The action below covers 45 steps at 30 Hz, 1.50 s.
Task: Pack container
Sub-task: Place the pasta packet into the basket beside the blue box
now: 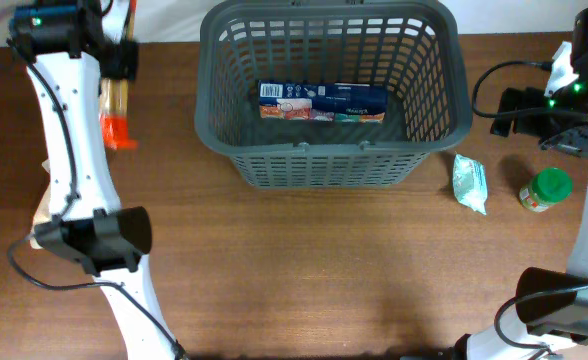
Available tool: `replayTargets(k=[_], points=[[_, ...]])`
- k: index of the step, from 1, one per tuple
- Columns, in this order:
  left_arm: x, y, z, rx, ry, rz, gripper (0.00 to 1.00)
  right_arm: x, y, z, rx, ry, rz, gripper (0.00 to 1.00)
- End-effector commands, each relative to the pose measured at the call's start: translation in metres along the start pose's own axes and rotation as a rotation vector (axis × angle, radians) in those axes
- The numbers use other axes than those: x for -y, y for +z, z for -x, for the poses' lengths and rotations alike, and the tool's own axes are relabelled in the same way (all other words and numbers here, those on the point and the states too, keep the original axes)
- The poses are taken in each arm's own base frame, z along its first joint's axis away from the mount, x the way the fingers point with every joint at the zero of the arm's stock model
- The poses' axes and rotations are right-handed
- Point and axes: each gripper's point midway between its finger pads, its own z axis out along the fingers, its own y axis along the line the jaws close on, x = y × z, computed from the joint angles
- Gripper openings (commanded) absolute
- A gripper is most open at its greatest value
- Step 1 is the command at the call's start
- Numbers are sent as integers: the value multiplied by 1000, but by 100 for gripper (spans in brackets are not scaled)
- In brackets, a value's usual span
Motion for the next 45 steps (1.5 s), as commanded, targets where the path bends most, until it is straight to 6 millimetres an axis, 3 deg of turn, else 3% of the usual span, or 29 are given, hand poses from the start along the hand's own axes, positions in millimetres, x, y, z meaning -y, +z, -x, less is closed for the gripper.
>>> replayTargets(k=[1, 4, 7, 11, 12, 17, 21, 29, 38, 42, 45], points=[[29, -109, 59, 348, 204, 41, 2, 0, -2, 2, 11, -4, -10, 99], [63, -153, 78, 494, 438, 58, 1, 0, -2, 2, 12, -4, -10, 99], [118, -187, 84, 617, 765, 44, 2, 0, -2, 2, 12, -3, -10, 99], [190, -204, 81, 702, 1084, 7, 2, 0, -2, 2, 11, -3, -10, 99], [222, -200, 76, 708, 1193, -23, 1, 0, -2, 2, 12, -3, -10, 99], [282, -161, 57, 643, 1293, -199, 2, 0, -2, 2, 12, -3, -10, 99], [320, -110, 32, 503, 1354, -316, 2, 0, -2, 2, 12, -4, -10, 99], [350, -35, -16, 255, 1375, -443, 2, 0, -2, 2, 12, -3, -10, 99], [361, 18, -55, 96, 1401, -514, 2, 0, -2, 2, 11, -4, -10, 99], [366, 32, -60, 88, 1402, -517, 28, 0, -2, 2, 12, -4, -10, 99], [367, 34, -59, 91, 1393, -514, 36, 0, -2, 2, 11, -4, -10, 99]])
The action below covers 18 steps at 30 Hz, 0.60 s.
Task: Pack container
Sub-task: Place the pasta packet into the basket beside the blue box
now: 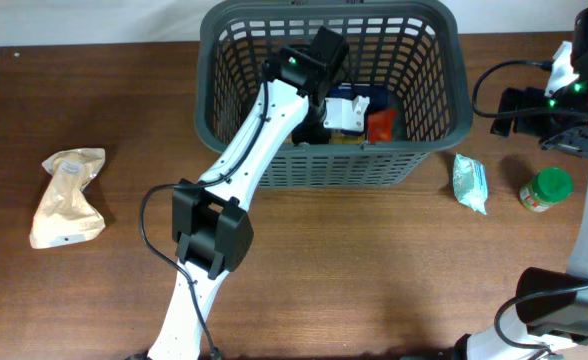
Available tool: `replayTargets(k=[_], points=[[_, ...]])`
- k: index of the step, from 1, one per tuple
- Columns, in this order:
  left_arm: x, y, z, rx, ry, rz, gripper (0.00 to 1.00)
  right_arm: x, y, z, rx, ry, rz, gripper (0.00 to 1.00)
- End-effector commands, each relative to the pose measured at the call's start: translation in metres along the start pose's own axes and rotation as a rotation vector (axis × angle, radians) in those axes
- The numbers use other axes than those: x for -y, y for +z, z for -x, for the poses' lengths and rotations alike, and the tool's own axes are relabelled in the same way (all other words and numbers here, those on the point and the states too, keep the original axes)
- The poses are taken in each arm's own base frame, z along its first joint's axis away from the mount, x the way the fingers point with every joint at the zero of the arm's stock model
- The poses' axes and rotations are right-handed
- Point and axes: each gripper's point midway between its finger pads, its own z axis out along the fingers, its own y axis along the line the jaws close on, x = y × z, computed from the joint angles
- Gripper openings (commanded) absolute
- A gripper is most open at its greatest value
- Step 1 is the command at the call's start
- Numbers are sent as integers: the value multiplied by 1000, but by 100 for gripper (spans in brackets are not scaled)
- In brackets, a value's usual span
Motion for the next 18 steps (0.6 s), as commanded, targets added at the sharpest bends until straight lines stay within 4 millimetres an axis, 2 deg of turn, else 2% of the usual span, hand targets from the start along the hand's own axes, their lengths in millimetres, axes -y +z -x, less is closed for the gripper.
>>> replayTargets(k=[1, 2, 4, 5, 7, 9, 11, 12, 13, 16, 18], points=[[-6, -16, 7, 31, -52, 37, 38, 0, -2, 2, 12, -3, -10, 99], [-9, -19, 5, 20, -106, 56, 41, 0, -2, 2, 12, -3, -10, 99], [-21, -31, -2, -11, -257, 119, 57, 0, -2, 2, 12, -4, -10, 99], [-25, -39, -5, -20, -308, 147, 62, 0, -2, 2, 11, -3, -10, 99], [-29, -57, -8, -15, -351, 173, 65, 0, -2, 2, 12, -4, -10, 99], [-35, -80, -9, 20, -413, 212, 69, 9, -3, 17, 73, -1, -64, 99], [-42, -111, -12, 63, -470, 266, 72, 23, -8, 48, 206, 16, -148, 99], [-44, -123, -15, 79, -489, 287, 73, 23, -11, 60, 256, 22, -152, 99], [-46, -154, -25, 111, -529, 335, 73, 20, -15, 75, 320, 29, -139, 99], [-49, -198, -47, 153, -611, 408, 73, 20, -17, 81, 346, 31, -136, 99], [-51, -228, -72, 175, -690, 462, 73, 20, -17, 81, 345, 31, -136, 99]])
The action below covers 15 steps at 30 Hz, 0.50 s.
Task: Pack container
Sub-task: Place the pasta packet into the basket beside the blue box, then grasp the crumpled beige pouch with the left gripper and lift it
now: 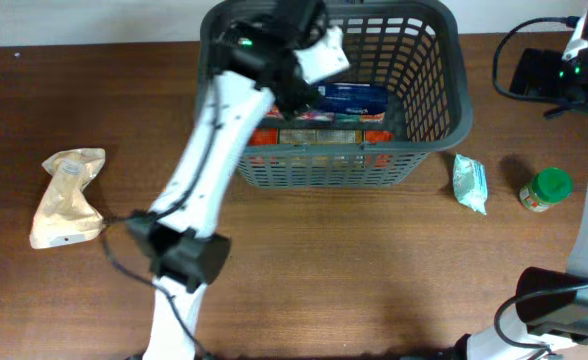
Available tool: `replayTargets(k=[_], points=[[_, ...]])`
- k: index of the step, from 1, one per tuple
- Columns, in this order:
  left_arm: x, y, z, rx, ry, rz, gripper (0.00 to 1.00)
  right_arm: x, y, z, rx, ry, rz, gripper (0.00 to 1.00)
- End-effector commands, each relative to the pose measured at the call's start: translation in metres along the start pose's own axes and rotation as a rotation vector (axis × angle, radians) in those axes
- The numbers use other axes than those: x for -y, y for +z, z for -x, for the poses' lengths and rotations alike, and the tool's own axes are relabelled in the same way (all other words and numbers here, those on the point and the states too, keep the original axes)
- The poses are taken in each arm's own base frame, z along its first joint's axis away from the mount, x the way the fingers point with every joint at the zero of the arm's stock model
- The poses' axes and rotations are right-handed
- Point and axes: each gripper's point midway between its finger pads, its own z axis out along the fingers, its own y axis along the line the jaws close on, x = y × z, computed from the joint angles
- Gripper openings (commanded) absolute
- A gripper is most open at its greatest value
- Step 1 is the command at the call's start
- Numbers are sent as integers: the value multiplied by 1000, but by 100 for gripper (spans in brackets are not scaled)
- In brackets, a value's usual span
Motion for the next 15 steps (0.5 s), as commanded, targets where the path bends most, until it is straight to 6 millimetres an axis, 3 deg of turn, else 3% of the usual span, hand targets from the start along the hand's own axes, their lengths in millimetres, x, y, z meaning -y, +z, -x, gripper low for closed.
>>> replayTargets(k=[1, 4, 7, 12, 15], points=[[-59, -96, -29, 108, -235, 170, 73, 5, -2, 3, 16, 2, -37, 99], [-88, -126, -75, 83, -408, 230, 72, 5, -2, 3, 16, 2, -37, 99], [-110, -136, -132, 22, -594, 238, 72, 5, -2, 3, 16, 1, -38, 99], [-116, -107, -227, -94, -841, 80, 72, 21, -2, -1, -5, 11, -93, 99], [-110, -83, -269, -168, -938, 14, 72, 36, 0, -6, -28, 49, -102, 99]])
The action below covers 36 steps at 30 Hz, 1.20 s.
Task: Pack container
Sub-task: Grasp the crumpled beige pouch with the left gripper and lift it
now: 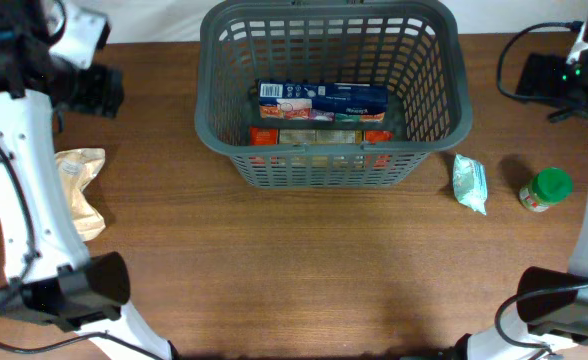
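Observation:
The grey basket [444,110] stands at the back middle of the table. Inside it a blue box [324,98] lies flat, with an orange-red pack [319,135] in front of it against the near wall. My left gripper [92,88] hovers at the far left, above a tan paper bag [82,185] that the white arm partly hides. Off to the far right, my right gripper [539,75] is behind a teal packet [469,183] and a green-lidded jar [546,190]. The fingers of neither gripper show clearly.
The left arm's white link [19,210] runs down the left edge to its base [69,290]. Right arm cables [504,70] hang beside the basket's right wall. The right base [564,305] sits at the front right corner.
My left arm was reaching over the basket's back left; now it is out at the far left above the tan bag. The orange-red pack stays in the basket. The right arm has hardly moved.
First my left gripper held an orange-red pack at the far left, and the basket held only the blue box. Then the gripper was inside the basket with the pack. Then the pack lay at the front wall with the arm above. Now the arm is back left.

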Available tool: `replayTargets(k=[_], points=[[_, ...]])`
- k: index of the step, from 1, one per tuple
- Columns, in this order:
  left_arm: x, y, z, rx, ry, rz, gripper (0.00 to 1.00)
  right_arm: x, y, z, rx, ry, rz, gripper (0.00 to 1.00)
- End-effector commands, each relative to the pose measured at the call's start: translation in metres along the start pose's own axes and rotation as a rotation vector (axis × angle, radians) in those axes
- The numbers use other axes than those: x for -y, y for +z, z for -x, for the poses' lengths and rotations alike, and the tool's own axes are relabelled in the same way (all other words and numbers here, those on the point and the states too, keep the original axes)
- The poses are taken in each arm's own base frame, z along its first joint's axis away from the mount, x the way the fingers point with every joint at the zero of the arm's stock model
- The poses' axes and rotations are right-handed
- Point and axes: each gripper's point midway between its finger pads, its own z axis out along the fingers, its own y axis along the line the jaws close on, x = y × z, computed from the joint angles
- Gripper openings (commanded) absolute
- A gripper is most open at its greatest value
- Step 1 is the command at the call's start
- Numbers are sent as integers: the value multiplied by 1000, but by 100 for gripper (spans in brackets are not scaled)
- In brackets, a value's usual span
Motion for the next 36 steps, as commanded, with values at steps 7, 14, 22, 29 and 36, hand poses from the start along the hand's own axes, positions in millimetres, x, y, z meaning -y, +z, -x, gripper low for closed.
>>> replayTargets(k=[7, 14, 22, 29, 36], points=[[-28, 107, -89, -260, -208, -121, 73, 87, 8, -20, -86, 221, -29, 99], [-64, 143, -147, -401, -328, 46, 96, 103, 9, -23, -89, 259, -44, 99], [-102, 155, -219, -514, -462, 121, 99, 103, 9, -22, -88, 258, -44, 99], [-132, 172, -236, -448, -517, 127, 99, 103, 9, -22, -88, 258, -44, 99], [-109, 227, -256, -519, -464, -24, 99, 103, 9, -23, -89, 259, -44, 99]])
